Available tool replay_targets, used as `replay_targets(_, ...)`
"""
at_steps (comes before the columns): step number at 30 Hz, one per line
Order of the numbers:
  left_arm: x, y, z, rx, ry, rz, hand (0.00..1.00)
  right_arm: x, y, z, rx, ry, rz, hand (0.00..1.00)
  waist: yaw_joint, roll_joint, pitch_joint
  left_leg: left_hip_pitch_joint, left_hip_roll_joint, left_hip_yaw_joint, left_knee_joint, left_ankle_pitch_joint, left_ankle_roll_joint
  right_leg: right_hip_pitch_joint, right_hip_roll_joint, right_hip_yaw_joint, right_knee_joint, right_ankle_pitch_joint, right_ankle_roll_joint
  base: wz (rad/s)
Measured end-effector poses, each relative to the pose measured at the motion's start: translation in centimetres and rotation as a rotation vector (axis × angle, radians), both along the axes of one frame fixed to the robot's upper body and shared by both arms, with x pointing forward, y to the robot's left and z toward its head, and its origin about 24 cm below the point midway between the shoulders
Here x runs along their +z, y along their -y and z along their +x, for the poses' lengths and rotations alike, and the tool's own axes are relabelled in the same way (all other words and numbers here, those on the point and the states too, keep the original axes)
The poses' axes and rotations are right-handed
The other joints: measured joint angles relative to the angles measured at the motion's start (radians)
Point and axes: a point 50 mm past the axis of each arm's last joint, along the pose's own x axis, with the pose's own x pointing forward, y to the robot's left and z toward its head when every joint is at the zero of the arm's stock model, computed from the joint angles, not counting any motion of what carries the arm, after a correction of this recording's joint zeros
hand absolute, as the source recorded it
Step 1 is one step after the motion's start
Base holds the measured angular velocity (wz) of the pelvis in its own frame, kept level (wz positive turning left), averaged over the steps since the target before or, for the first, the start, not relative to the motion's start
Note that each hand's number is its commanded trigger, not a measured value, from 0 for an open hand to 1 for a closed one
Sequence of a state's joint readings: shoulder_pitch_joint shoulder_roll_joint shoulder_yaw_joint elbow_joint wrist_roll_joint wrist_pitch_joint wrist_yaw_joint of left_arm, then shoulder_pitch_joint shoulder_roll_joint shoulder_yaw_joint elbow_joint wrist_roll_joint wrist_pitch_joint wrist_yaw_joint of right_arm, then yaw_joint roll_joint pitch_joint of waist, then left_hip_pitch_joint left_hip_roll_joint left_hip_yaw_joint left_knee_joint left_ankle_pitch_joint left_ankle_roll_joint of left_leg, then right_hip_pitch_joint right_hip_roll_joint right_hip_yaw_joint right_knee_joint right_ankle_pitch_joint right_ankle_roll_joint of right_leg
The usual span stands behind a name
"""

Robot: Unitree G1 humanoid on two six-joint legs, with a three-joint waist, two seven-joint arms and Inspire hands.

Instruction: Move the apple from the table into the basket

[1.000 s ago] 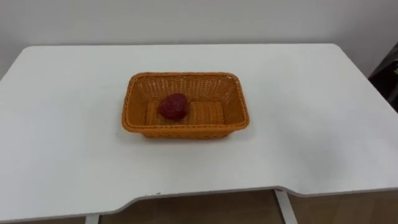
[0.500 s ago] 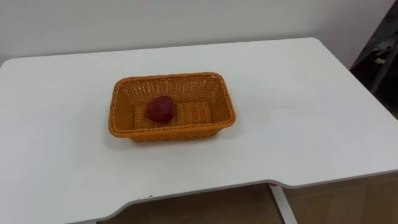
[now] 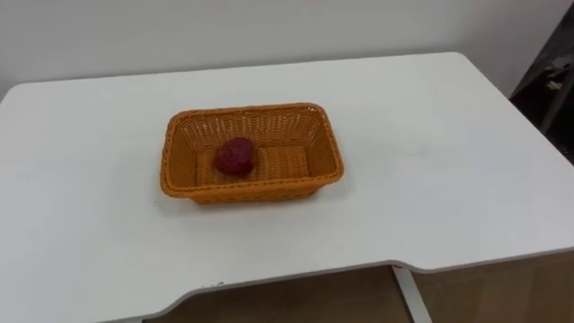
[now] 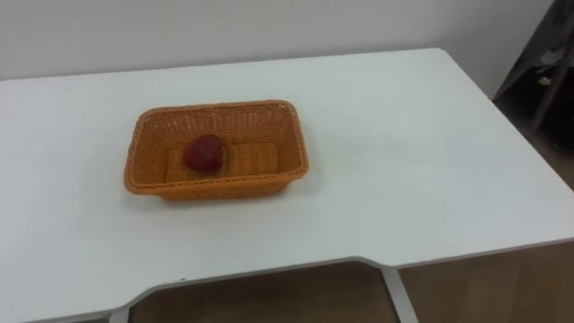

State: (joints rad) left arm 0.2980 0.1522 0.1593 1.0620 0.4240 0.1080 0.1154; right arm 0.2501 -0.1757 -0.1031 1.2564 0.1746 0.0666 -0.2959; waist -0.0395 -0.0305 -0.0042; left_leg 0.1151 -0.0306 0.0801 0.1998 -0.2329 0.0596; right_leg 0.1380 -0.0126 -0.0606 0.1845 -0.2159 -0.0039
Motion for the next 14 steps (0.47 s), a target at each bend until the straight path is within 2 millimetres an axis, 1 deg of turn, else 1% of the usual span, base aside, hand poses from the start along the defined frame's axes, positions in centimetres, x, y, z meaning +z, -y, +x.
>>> replay_targets(2,-0.3,0.8,0.3,-0.035,-0.016,-0.018,0.0,-0.3,-0.6,1.4,0.098,-0.003,0.07,0.0,0.011,0.019,0.0024,0.0,0.0,-0.001,0.003,-0.004,0.0,0.0,0.0,-0.006,0.002,0.0,0.0,0.0)
replay_targets(3,-0.3,0.9,0.4,-0.041,-0.019,-0.023,0.0,-0.4,-0.7,1.6,0.117,-0.003,0.085,0.0,0.014,0.023,0.003,0.0,0.0,-0.002,0.003,-0.004,0.0,0.001,-0.001,-0.008,0.002,0.0,0.0,0.06)
replay_targets(5,-0.5,1.3,0.1,-0.042,-0.039,-0.044,0.0,-0.6,-1.1,2.7,0.194,-0.005,0.138,0.0,0.019,0.03,0.0056,0.0,0.0,-0.007,0.005,-0.004,0.0,0.003,-0.003,-0.019,0.003,0.0,0.0,0.09)
replay_targets(6,-0.5,1.4,0.2,-0.041,-0.041,-0.049,0.0,-0.7,-1.2,3.1,0.235,-0.011,0.158,0.0,0.019,0.03,0.0055,0.0,0.0,-0.01,0.004,-0.004,0.0,0.004,-0.003,-0.023,0.001,-0.001,0.0,0.07)
replay_targets(10,-0.6,1.6,0.2,-0.042,-0.067,-0.065,0.0,-0.8,-1.6,3.4,0.329,-0.043,0.205,0.0,0.019,0.028,0.0061,0.001,-0.001,-0.015,0.004,-0.004,0.0,0.008,-0.003,-0.024,0.0,-0.002,-0.001,0.03)
replay_targets(13,-0.7,1.9,0.6,-0.063,-0.069,-0.07,0.0,-0.9,-1.9,3.7,0.373,-0.054,0.243,0.0,0.02,0.027,0.0082,0.002,-0.001,-0.016,0.004,-0.004,0.0,0.011,-0.003,-0.024,-0.001,-0.002,0.0,0.0)
replay_targets(14,-0.7,2.0,0.6,-0.063,-0.068,-0.073,0.0,-1.0,-2.0,3.7,0.391,-0.06,0.254,0.0,0.02,0.026,0.0105,0.006,-0.001,-0.016,0.004,-0.004,0.0,0.016,-0.003,-0.024,-0.001,-0.002,0.0,0.0)
